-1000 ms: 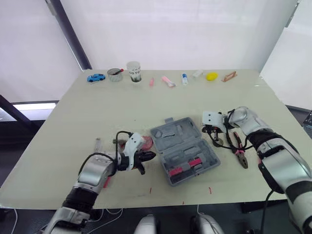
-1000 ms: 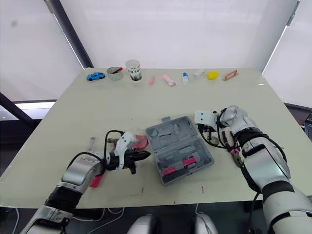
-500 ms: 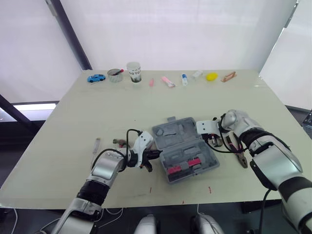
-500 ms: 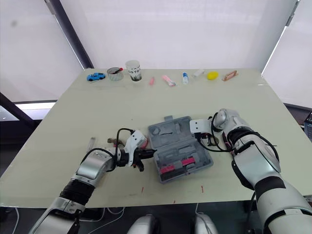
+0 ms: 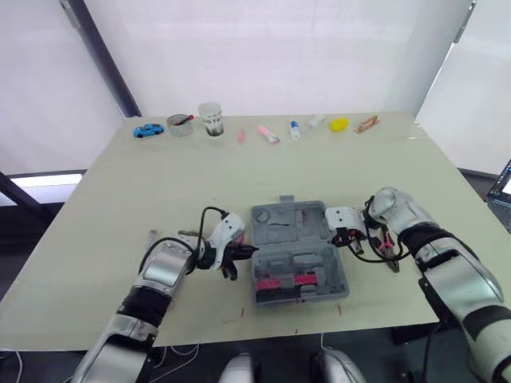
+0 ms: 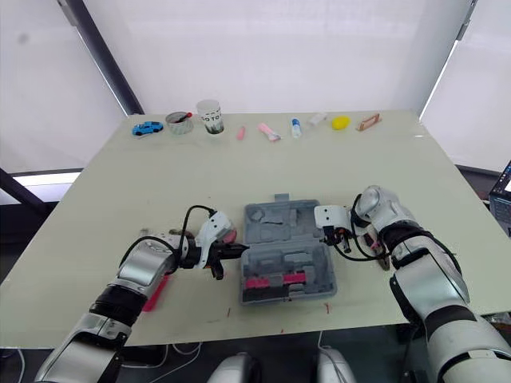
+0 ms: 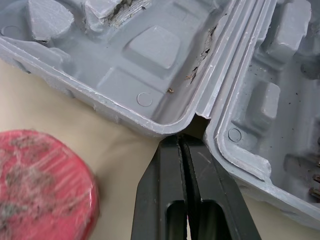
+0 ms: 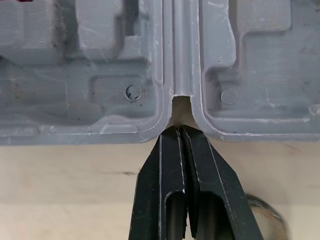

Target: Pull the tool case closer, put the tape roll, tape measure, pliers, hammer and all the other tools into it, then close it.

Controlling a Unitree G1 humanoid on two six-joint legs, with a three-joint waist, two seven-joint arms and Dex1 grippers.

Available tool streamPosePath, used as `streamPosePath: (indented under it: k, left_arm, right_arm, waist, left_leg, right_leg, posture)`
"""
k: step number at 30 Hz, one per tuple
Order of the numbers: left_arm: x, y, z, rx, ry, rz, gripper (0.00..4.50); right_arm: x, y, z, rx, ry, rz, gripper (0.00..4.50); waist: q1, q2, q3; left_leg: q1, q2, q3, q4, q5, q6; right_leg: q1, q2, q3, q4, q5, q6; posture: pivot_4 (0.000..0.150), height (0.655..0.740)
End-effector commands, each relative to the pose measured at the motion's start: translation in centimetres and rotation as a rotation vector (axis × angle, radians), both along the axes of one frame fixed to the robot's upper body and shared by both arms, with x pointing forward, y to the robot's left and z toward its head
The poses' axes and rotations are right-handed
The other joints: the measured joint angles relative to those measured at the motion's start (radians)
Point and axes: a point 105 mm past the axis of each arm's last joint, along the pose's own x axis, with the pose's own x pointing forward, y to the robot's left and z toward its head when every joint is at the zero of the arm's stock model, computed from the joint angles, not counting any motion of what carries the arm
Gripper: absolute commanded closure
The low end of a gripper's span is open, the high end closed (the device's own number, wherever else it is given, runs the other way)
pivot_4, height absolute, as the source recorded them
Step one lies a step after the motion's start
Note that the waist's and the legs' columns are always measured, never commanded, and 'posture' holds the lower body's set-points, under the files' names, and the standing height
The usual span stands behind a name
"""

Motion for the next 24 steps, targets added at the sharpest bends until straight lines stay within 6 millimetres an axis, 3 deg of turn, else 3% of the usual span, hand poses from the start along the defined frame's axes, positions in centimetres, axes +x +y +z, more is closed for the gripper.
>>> streamPosePath:
  k: [1,9,24]
  left_arm:
    - [-1.5,-0.5,-0.5,0.008,0.030,-0.066,4.36]
    - [-3.9,-0.5,-1.0,0.022,0.069,-0.108,4.36]
    - [-6.5,0.3,-1.9,0.052,0.108,-0.114,4.36]
  right_arm:
    - [-0.9,1.4,0.6,0.057,0.012,0.050,4.41]
    - [-2.8,1.3,-0.6,0.068,0.047,0.051,4.41]
    - [-5.8,1.2,-1.5,0.083,0.108,0.056,4.41]
  waist:
    - [0.000,0.000,0.000]
    - [0.003,0.000,0.000]
    - [0.005,0.000,0.000]
  left_leg:
    - [0.000,0.000,0.000,0.000,0.000,0.000]
    - [0.000,0.000,0.000,0.000,0.000,0.000]
    - [0.001,0.000,0.000,0.000,0.000,0.000]
  right_leg:
    - [0.000,0.000,0.000,0.000,0.000,0.000]
    - [0.000,0.000,0.000,0.000,0.000,0.000]
    - [0.002,0.000,0.000,-0.001,0.000,0.000]
  posture:
    - [0.150,0.7400]
    - [0.150,0.7400]
    - [0.150,0.7400]
